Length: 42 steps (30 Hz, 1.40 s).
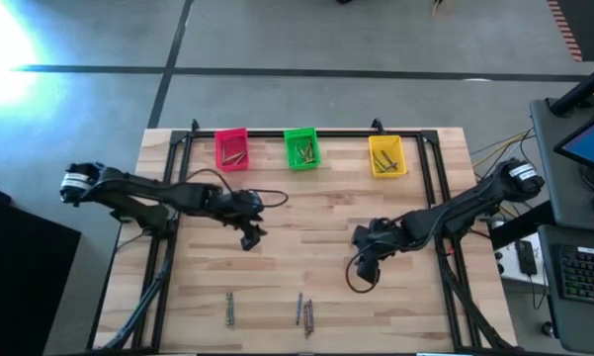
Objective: Sort crayons
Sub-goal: Put the green crayon into the red basket
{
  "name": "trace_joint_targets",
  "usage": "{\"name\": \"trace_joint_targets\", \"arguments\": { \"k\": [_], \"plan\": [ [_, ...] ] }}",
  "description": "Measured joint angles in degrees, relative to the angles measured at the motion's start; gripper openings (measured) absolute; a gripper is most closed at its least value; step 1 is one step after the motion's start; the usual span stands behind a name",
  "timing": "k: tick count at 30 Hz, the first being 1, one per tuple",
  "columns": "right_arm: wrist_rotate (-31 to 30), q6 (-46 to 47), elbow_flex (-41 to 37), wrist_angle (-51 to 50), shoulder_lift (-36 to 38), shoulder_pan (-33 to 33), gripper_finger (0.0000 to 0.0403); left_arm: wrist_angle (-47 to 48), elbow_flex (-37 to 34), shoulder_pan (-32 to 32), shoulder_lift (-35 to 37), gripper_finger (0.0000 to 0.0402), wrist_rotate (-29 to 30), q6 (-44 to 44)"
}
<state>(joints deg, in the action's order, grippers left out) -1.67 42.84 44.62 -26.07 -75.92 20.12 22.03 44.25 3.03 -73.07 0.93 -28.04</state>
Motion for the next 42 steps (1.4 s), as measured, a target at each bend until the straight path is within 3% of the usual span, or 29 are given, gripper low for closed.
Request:
{"name": "trace_joint_targets", "arguments": {
  "k": [3, 5, 8, 11, 12, 18, 24, 30, 35, 42],
  "plan": [
    [-1.81, 5.04, -0.01, 0.07, -2.23, 0.00, 0.0252, -0.18, 0.95, -0.02, -1.88, 0.0252, 0.08, -0.59],
    [-1.96, 8.05, -0.02, 0.27, -4.30, -0.25, 0.0277, -0.41, 1.66, -0.02, -2.63, 0.0236, 0.10, -1.07],
    [-0.36, 5.76, 0.00, 0.53, -7.55, -0.42, 0.0299, -0.24, 2.70, -0.02, -3.72, 0.0152, 0.11, 0.46],
    [1.91, 2.90, 0.06, 0.49, -10.33, -0.32, 0.0293, -0.66, 3.29, -0.02, -3.71, 0.0038, 0.07, 1.03],
    [1.86, 4.16, 0.15, 0.24, -10.87, -0.31, 0.0285, -0.81, 3.41, -0.02, -3.54, 0.0020, 0.07, 1.10],
    [1.94, 5.40, 1.78, -4.36, -9.78, -0.29, 0.0228, -0.57, 3.51, -0.02, -3.57, 0.0076, -1.29, -3.67],
    [-8.31, 2.44, 7.21, -19.44, -4.12, 0.14, 0.0216, -2.02, 2.95, 0.00, -6.11, 0.0117, -1.97, -4.67],
    [-10.07, 1.69, 4.78, -10.67, -3.07, 0.90, 0.0215, -5.76, 2.95, 0.30, -4.66, 0.0110, 2.01, -1.97],
    [-9.89, 7.56, 3.87, -4.63, -5.67, 0.43, 0.0215, -5.86, 2.95, 1.23, -1.70, 0.0094, 8.26, 1.28],
    [-7.66, 9.99, 4.25, 5.40, -7.75, 0.41, 0.0214, -6.10, 2.94, 5.74, -0.59, 0.0073, 7.46, 1.93]
  ]
}}
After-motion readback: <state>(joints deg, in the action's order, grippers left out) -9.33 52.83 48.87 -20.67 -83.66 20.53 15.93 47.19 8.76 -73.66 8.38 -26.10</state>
